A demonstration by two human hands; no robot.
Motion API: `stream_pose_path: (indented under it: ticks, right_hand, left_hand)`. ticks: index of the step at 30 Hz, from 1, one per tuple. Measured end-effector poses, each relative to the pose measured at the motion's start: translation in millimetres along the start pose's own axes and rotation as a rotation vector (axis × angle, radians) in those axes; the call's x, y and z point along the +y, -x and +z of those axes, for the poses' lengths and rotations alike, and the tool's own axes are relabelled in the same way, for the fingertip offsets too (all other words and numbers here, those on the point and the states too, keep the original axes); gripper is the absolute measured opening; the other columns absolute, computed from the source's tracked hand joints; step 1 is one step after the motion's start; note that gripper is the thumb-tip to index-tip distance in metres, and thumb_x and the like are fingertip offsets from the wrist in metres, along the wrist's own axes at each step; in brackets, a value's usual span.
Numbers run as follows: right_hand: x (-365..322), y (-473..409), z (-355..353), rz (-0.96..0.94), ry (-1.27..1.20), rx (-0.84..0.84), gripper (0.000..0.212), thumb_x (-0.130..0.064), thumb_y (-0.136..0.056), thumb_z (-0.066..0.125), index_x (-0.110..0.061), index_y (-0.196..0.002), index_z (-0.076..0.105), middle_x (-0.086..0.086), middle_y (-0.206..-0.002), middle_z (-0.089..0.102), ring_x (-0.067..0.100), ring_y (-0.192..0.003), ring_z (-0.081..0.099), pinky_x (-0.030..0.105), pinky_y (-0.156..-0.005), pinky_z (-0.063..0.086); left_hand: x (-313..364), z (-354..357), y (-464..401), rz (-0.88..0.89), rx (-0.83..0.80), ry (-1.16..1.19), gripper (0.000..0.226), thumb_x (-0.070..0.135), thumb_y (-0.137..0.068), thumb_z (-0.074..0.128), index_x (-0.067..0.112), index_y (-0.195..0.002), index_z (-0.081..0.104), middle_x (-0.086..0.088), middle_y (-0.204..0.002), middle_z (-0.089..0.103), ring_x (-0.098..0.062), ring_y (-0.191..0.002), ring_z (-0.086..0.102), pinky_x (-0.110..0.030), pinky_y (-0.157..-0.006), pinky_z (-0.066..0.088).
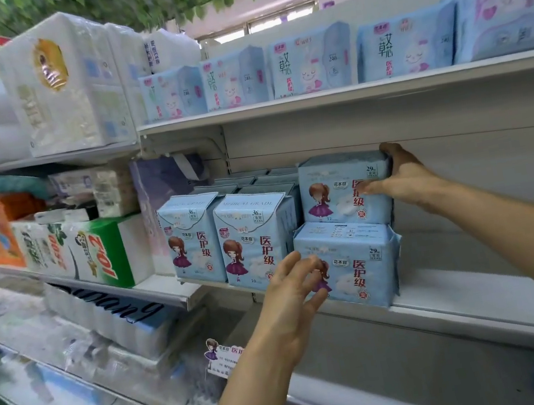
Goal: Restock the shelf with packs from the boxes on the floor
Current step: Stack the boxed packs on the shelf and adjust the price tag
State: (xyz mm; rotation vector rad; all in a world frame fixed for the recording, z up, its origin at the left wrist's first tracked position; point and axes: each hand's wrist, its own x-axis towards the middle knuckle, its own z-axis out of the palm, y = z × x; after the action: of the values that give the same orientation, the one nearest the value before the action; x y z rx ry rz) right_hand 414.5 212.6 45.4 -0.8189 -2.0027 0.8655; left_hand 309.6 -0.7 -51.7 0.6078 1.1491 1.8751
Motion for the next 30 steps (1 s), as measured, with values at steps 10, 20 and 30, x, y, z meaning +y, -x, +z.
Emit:
stream_pose_path:
  ticks: [10,20,30]
  right_hand:
    - [12.3,-3.0,0.0,0.041,0.154,0.049,0.085,-0.033,-0.071,0.084,-0.022,-0.137,0.033,0.009,-0.129,0.043,0.028,-0.117,0.050,0.041,-0.088,0.054]
    - [-5.0,69.6,45.0,-0.649,0.407,0.220,0.039,-0.027,-0.086,0.063,-0.014,-0.123,0.055,0.006,-0.126,0.049,0.023,-0.117,0.041,0.030,-0.095,0.032]
    - [-6.9,150.3,164.9,-0.974,0.284,-0.316,0.019,-0.023,-0.085,0.059,-0.016,-0.103,0.064,0.001,-0.105,0.058,0.020,-0.096,0.056,0.034,-0.076,0.049]
  left_hand:
    - [-5.8,2.9,-2.2,0.019,0.045,0.097,0.045,0.016,-0.092,0.066,0.013,-0.134,0.050,-0.012,-0.118,0.067,-0.024,-0.110,0.065,-0.046,-0.103,0.049]
    - [-17.8,-20.9,9.4,0.002,0.206,0.308,0.012,0.018,-0.097,0.058,0.012,-0.107,0.061,-0.012,-0.115,0.067,-0.026,-0.103,0.066,-0.041,-0.086,0.055]
    - [-46.6,-112.3,48.4,-0.090,0.483,0.367,0.011,0.020,-0.096,0.057,0.012,-0.093,0.064,-0.002,-0.094,0.069,-0.016,-0.081,0.064,-0.031,-0.075,0.051]
